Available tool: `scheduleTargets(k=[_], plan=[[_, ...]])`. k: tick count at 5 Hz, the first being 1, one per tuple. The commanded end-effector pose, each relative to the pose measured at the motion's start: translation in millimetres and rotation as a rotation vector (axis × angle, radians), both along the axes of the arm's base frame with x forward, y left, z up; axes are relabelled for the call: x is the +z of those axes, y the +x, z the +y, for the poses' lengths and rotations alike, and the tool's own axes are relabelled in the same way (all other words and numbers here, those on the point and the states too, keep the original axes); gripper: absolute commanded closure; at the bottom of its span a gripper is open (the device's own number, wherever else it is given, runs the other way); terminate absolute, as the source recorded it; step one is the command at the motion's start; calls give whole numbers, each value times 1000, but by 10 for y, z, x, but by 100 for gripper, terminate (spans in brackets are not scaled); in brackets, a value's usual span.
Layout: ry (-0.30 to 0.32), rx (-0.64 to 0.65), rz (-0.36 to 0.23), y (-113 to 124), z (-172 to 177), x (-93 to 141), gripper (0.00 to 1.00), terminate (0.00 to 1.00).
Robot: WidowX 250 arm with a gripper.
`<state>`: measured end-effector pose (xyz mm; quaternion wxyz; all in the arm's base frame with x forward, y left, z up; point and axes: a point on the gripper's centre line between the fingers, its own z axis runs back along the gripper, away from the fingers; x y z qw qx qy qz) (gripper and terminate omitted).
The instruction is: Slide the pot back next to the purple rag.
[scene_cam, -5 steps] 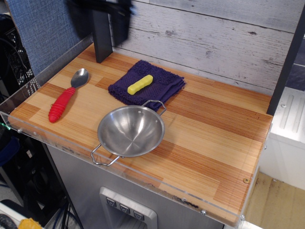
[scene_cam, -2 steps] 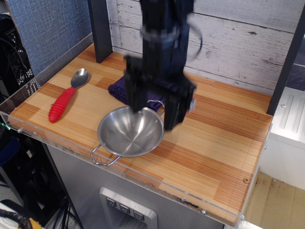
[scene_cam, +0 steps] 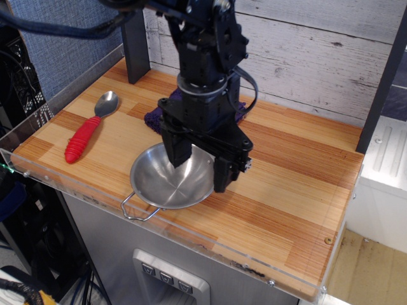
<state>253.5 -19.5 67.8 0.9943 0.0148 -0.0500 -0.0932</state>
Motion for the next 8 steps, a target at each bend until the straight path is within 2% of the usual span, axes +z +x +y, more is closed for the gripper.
scheduleTargets(k=[1,4,5,7,8], plan=[[26,1,-5,105,32,-93,0,0],[45,-31,83,223,-148,-465,0,0],[63,-9,81,260,-99,-490,100,0],[65,-13,100,260,-48,-406,100,0],[56,-7,84,222,-22,-291,100,0]])
